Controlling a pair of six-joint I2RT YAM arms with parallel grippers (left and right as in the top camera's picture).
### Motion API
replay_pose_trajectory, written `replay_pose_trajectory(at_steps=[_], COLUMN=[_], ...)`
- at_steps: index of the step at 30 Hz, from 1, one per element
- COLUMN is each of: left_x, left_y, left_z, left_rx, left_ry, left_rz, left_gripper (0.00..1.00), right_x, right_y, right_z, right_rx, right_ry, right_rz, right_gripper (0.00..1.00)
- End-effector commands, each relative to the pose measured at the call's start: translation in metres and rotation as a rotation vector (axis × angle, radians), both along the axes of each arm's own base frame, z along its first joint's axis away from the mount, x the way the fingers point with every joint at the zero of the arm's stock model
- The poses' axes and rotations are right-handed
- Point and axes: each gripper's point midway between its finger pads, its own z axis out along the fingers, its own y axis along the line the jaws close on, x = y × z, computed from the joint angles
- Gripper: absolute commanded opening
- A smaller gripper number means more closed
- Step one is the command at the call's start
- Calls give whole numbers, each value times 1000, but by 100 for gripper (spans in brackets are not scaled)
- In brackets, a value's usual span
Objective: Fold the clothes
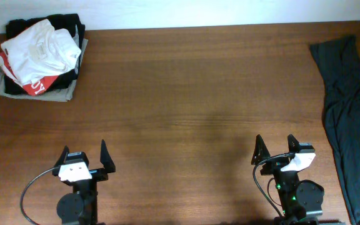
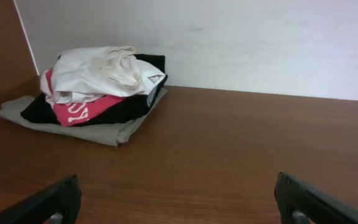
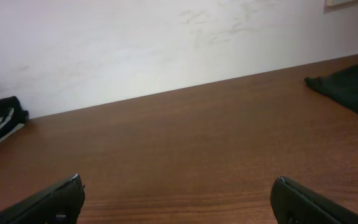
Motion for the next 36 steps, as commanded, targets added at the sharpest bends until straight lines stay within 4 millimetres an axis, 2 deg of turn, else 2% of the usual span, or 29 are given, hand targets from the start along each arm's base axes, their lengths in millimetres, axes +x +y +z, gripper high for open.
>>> replay_pose_trajectory(at_steps=[1, 14, 18, 22, 36], left_x=[-1, -1, -1, -2, -2], left_y=[3, 3, 11, 11, 11], left_z=[-2, -2, 6, -1, -1], left_rx=[10, 10, 17, 14, 14], left_ry=[1, 1, -31, -2, -2], left_rz=[18, 18, 63, 63, 63], left_gripper=[99, 99, 99, 99, 99], right_x=[0, 0, 0, 0, 0], right_y=[0, 0, 0, 0, 0], right_z=[-2, -2, -2, -2, -2], right_rx=[3, 3, 3, 3, 3], right_ry=[2, 2, 2, 2, 2], right_rz=[-3, -3, -3, -3, -3], right_gripper=[99, 99, 99, 99, 99])
